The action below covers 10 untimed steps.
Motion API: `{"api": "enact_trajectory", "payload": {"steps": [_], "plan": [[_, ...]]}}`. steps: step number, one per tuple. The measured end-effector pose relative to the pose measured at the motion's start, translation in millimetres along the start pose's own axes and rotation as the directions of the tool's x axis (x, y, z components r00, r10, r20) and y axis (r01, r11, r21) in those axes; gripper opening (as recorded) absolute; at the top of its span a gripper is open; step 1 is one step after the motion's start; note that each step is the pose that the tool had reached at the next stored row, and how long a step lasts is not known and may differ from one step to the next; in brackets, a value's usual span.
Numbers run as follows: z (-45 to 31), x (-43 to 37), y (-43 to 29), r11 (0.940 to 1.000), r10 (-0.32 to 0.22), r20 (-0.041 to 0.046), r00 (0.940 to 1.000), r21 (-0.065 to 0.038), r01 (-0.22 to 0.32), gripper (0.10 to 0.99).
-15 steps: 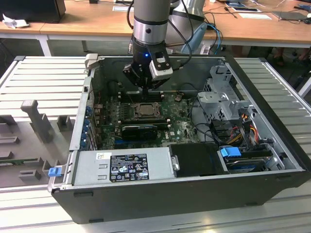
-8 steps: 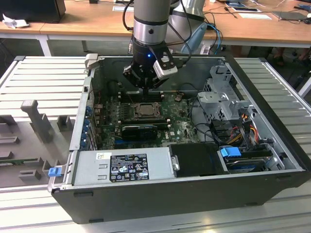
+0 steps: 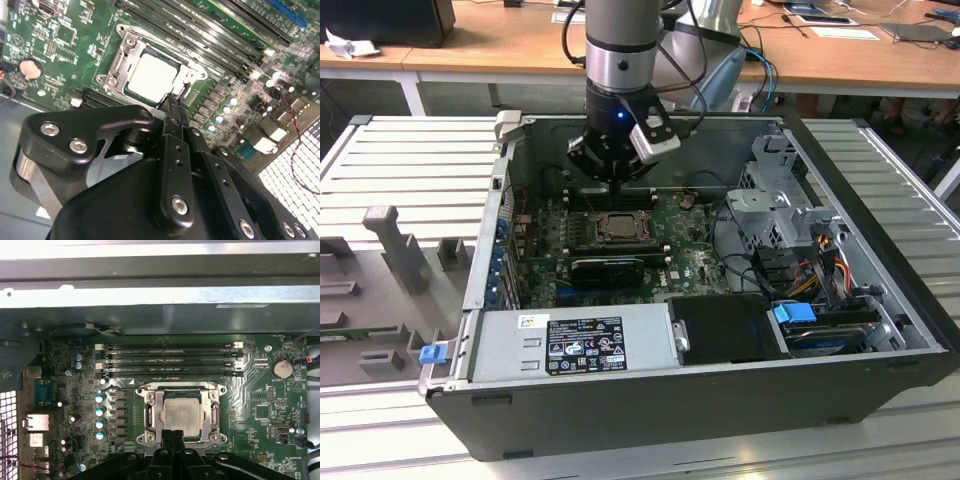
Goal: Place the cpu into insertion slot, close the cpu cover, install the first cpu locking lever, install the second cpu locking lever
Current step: 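Install the first cpu locking lever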
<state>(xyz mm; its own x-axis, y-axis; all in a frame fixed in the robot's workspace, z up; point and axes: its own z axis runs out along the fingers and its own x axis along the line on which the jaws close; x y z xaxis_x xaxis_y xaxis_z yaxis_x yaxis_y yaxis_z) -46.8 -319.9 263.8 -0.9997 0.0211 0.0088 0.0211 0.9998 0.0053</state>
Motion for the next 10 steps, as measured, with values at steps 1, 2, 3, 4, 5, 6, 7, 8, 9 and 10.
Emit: {"api": "enact_trajectory", "payload": {"steps": [1,2,3,4,5,6,7,8,9,10], "plan": [[0.0,3.3,-0.1,1.0,0.0,0.0034,1.0,0.0,0.0,0.106],[0.2,5.0,0.0,1.0,0.0,0.0045,1.0,0.0,0.0,0.106],[0.2,6.1,-0.1,1.0,0.0,0.005,1.0,0.0,0.0,0.106],[0.2,7.2,-0.2,1.0,0.0,0.0054,1.0,0.0,0.0,0.106],[0.3,9.0,-0.2,1.0,0.0,0.0059,1.0,0.0,0.0,0.106],[0.4,10.2,-0.2,1.0,0.0,0.006,1.0,0.0,0.0,0.106],[0.5,11.5,-0.2,1.0,0.0,0.006,1.0,0.0,0.0,0.106],[0.6,12.9,-0.3,1.0,0.0,0.006,1.0,0.0,0.0,0.106],[0.8,14.8,-0.3,1.0,0.0,0.006,1.0,0.0,0.0,0.106],[1.0,16.5,-0.4,1.0,0.0,0.0061,1.0,0.0,0.0,0.106]]}}
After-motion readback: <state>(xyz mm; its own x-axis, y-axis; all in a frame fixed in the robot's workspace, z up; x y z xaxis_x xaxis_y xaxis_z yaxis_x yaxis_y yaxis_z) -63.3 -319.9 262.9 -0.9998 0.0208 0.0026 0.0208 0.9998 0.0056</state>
